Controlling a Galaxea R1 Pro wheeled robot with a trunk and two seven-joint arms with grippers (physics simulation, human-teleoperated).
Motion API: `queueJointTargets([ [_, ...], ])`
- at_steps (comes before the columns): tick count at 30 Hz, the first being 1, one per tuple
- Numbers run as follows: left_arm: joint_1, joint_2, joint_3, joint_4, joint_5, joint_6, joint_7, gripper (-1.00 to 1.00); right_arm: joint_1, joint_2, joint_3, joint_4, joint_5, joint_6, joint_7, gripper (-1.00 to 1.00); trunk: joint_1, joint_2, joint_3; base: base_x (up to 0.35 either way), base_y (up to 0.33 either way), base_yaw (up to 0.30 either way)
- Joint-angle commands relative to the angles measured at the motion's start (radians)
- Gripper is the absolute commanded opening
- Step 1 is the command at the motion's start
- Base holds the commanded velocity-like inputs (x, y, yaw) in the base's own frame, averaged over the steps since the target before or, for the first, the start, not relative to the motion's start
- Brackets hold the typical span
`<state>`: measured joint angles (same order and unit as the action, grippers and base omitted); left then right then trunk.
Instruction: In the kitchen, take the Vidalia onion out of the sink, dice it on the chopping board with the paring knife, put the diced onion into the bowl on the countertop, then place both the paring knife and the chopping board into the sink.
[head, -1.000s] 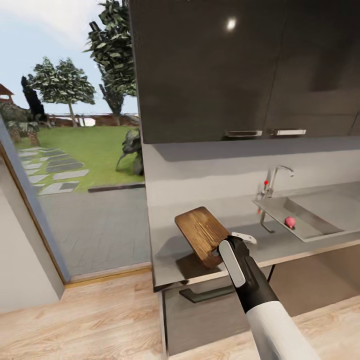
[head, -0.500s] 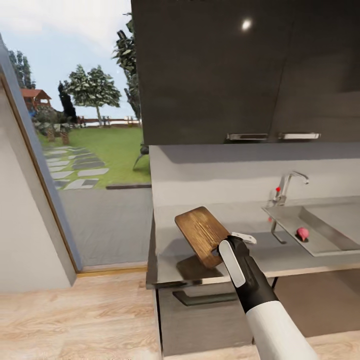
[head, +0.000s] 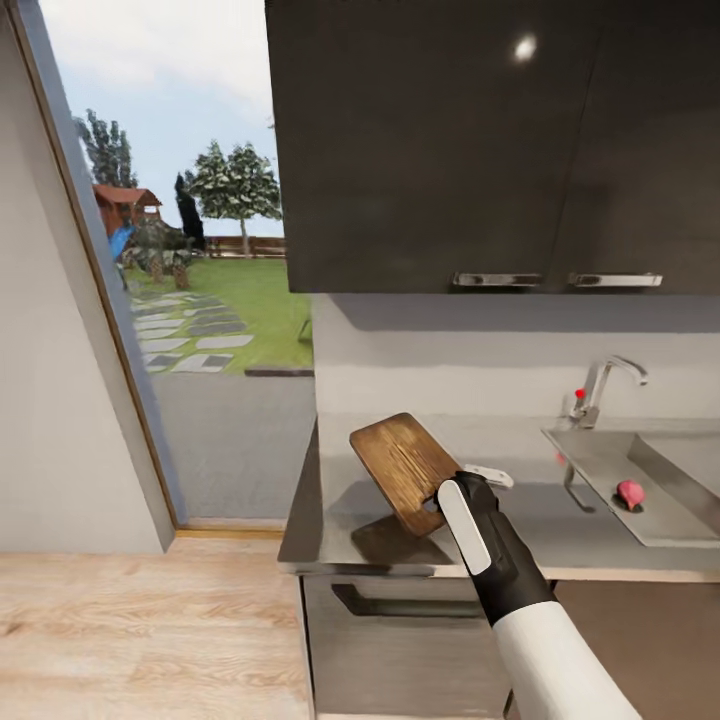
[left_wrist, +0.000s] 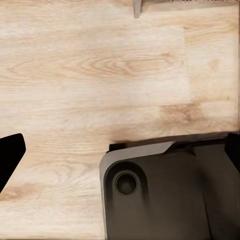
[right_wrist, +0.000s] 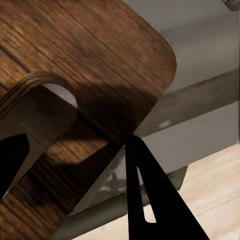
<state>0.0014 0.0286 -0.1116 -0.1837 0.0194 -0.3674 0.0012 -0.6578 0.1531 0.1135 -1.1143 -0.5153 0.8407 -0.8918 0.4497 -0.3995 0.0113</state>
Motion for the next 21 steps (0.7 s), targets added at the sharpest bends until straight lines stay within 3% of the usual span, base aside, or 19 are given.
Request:
queueJointTargets([
  [1, 0.000, 0.001, -0.005, 0.000, 0.002, -0.002, 0.000, 1.00, 0.000, -0.002, 0.001, 0.000, -0.008, 0.004, -0.009, -1.00, 0.000, -0.001, 0.000, 0.000, -0.317, 0.081],
  [4, 0.000, 0.001, -0.005, 0.000, 0.002, -0.002, 0.000, 1.00, 0.000, -0.020, 0.001, 0.000, -0.007, 0.005, -0.007, -1.00, 0.000, -0.001, 0.000, 0.000, -0.317, 0.040],
  [8, 0.000, 0.001, -0.005, 0.000, 0.002, -0.002, 0.000, 1.00, 0.000, -0.072, 0.003, -0.002, -0.003, 0.012, -0.006, -1.00, 0.000, -0.001, 0.001, 0.000, -0.317, 0.008],
  [9, 0.000, 0.001, -0.005, 0.000, 0.002, -0.002, 0.000, 1.00, 0.000, -0.106, 0.005, -0.002, -0.003, 0.025, -0.006, -1.00, 0.000, -0.001, 0.001, 0.000, -0.317, 0.002],
  [14, 0.000, 0.001, -0.005, 0.000, 0.002, -0.002, 0.000, 1.00, 0.000, -0.170, 0.006, -0.005, -0.003, 0.091, -0.006, -1.00, 0.000, -0.001, -0.001, 0.000, -0.317, 0.001],
  [18, 0.000, 0.001, -0.005, 0.000, 0.002, -0.002, 0.000, 1.00, 0.000, -0.188, 0.014, -0.007, -0.003, 0.131, -0.002, -1.00, 0.000, -0.001, -0.006, 0.000, -0.317, 0.000],
  [21, 0.000, 0.001, -0.005, 0.000, 0.002, -0.002, 0.000, 1.00, 0.000, -0.201, 0.070, -0.009, -0.003, 0.137, 0.006, -1.00, 0.000, -0.001, -0.008, 0.000, -0.317, 0.000],
])
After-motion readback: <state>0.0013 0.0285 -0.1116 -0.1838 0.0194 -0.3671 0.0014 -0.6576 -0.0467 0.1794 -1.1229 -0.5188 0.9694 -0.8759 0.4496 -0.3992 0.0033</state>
